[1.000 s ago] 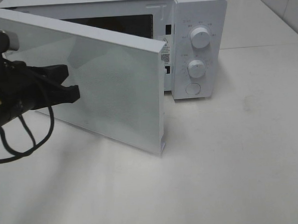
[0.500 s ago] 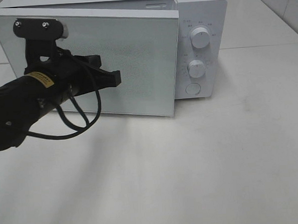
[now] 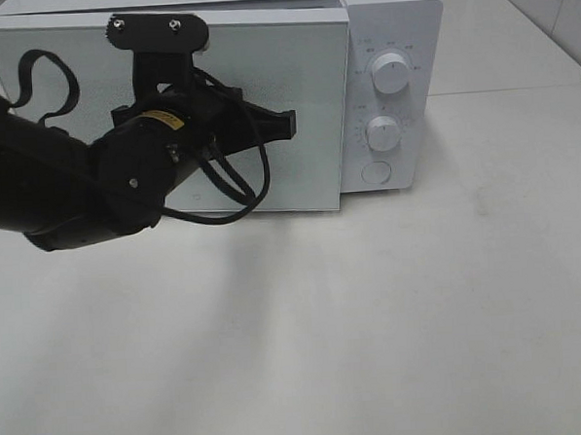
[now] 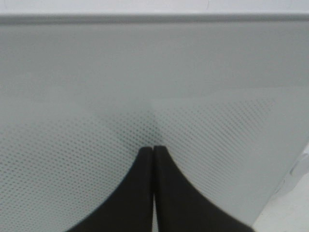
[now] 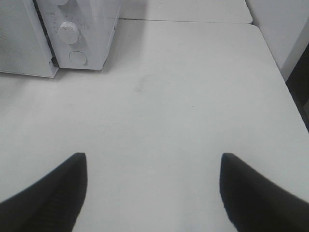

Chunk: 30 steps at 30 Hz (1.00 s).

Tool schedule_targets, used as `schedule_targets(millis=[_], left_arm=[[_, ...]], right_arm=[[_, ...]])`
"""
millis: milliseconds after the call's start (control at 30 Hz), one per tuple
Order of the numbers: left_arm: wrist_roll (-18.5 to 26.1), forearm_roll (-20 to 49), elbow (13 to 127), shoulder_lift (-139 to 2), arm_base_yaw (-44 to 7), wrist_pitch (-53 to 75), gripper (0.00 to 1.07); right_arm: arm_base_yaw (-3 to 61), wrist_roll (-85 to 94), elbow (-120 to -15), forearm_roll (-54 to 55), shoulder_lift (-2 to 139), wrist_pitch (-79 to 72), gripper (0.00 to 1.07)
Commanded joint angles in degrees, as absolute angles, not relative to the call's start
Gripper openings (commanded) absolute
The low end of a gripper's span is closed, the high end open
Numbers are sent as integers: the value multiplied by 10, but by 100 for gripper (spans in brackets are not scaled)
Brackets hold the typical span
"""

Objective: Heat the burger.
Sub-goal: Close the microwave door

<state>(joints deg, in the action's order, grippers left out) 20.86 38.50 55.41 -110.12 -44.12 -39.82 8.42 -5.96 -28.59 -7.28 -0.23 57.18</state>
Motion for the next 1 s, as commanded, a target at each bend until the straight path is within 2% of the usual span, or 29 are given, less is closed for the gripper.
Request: schedule_targets(millis=[33,333,400,500,800,1000], left_arm=[[238,406,594,-1123,-444,-391,0],[248,421,639,-1149,-444,-376,0],[281,449,667,-1163,-439,-370,0],[293,462,687,-1172,-432,-369,0],[294,461,701,-1177,-412,-352,0],[315,460,700,-1160,-418,-286,0]], right_arm=[[81,-57,-285,-74,-19,570,74],[81,-57,-285,-74,-19,570,74],[81,-57,-285,-74,-19,570,74],[81,-57,-285,-74,-19,570,74],[81,-57,-285,-74,-19,570,74],[81,-57,-285,-74,-19,570,74]])
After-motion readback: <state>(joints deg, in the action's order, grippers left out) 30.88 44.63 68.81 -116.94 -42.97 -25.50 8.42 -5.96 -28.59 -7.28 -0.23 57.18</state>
